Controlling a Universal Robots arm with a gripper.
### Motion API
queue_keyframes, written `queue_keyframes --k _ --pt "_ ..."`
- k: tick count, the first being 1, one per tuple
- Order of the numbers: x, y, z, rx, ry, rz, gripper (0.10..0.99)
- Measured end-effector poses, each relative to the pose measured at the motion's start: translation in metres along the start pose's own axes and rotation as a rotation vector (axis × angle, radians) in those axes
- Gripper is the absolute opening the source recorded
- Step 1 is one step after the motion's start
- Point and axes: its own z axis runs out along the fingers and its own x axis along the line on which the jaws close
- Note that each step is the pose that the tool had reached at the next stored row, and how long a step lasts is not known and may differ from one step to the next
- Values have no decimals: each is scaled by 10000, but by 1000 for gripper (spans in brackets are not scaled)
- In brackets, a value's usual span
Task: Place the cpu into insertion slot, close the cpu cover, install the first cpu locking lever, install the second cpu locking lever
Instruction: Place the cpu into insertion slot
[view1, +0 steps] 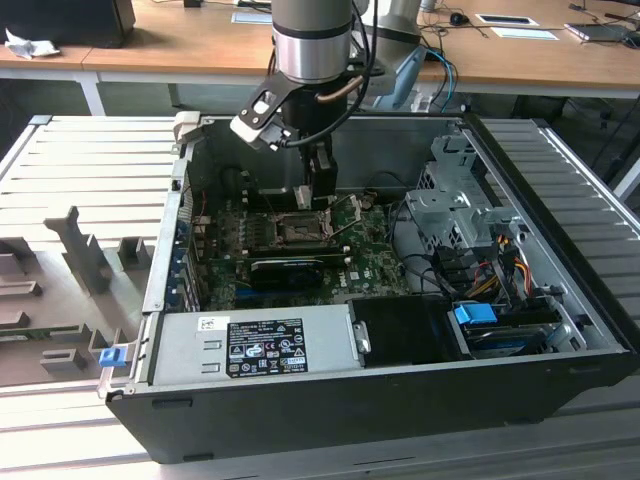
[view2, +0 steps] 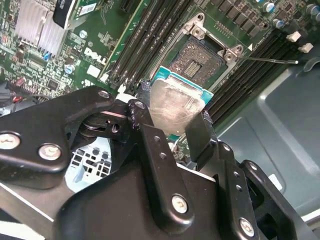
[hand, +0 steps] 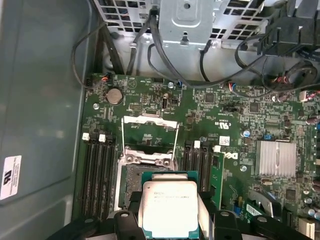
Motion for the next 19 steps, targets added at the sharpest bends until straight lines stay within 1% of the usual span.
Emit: queue_keyframes --k 3,13,19 --pt "-1 -6 65 7 -4 61 525" --pt "-2 -12 135 8 -5 60 525" --pt "-4 -19 216 8 -5 60 525"
